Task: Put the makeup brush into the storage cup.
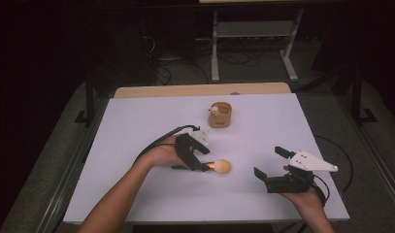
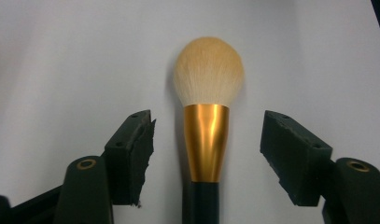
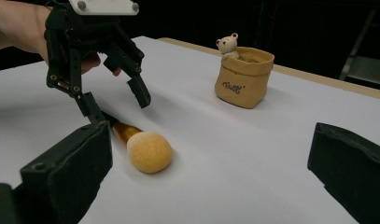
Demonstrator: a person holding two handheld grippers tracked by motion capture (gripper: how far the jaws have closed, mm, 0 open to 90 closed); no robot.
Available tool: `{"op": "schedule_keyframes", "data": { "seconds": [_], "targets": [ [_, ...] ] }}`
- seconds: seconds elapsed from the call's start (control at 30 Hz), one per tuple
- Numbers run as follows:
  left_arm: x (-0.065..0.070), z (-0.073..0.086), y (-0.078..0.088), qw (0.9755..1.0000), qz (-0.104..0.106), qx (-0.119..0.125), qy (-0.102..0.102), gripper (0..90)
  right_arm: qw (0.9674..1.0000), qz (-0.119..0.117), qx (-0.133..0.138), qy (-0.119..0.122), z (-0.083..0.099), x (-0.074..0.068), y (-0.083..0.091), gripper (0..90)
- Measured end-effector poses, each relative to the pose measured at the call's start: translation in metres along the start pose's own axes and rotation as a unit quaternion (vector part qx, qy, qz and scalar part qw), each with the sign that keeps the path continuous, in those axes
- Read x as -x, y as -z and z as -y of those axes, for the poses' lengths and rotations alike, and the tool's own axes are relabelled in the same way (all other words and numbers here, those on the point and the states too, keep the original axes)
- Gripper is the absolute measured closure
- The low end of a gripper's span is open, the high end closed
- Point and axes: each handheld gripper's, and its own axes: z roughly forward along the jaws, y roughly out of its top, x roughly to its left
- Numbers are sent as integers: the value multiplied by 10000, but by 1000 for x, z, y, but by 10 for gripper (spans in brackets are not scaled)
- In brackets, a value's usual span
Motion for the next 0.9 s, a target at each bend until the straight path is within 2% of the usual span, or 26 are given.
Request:
{"op": "schedule_keyframes", "data": {
  "seconds": [0.27, 0.53, 0.6, 0.63, 0.8, 0.9],
  "targets": [
    [-1, -3, -9, 9998, 83, -178, -38, 421, 10000, 1, 16, 36, 0, 0, -1, 0],
    [0, -5, -16, 9995, 67, -303, -105, 474, 10000, -3, -5, -5, 0, 0, 0, 0],
    [0, -6, -17, 9993, 57, -344, -115, 480, 10000, -7, -2, -10, 0, -1, 0, 0],
    [1, -6, -18, 9993, 75, -353, -122, 486, 10000, 2, 39, 63, -1, 0, 0, 0],
    [0, -7, -23, 9988, 112, -458, -153, 507, 10000, -6, 2, -9, 0, 0, 0, 0],
    [1, -7, -26, 9984, 134, -533, -164, 516, 10000, -1, 43, 58, 0, 1, 0, 0]
  ]
}}
